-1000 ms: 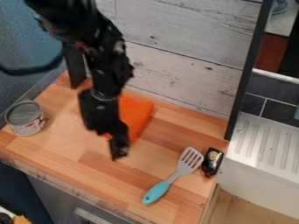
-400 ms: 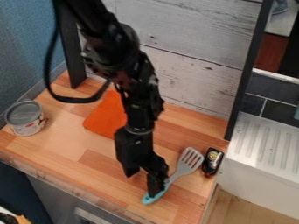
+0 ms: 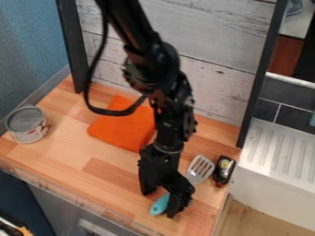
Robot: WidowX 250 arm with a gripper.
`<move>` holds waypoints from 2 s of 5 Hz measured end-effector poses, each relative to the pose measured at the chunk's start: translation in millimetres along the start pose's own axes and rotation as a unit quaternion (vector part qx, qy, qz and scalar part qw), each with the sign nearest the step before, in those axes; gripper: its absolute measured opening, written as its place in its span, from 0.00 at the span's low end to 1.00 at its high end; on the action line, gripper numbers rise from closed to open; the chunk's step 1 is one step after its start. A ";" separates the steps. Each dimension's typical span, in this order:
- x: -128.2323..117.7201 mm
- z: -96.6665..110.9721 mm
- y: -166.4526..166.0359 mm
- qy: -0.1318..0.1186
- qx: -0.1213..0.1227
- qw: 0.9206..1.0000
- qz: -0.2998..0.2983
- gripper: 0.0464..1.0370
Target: Put the light blue spatula horizontally on the lower left side of the table near the can
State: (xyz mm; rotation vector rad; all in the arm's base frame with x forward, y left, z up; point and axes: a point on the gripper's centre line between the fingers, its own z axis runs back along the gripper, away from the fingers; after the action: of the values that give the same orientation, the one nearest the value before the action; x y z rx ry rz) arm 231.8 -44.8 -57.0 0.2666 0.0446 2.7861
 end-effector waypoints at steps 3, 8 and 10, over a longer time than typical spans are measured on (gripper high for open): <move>12.6 -0.5 -15.0 0.009 -0.005 1.000 0.019 0.28; 52.4 63.8 -134.1 0.033 -0.110 0.952 -0.283 0.28; 72.2 25.5 -178.7 -0.034 -0.145 0.879 -0.452 0.28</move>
State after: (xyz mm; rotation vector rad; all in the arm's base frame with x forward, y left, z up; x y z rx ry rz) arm 229.0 147.7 -30.3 0.1949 -0.2134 1.8135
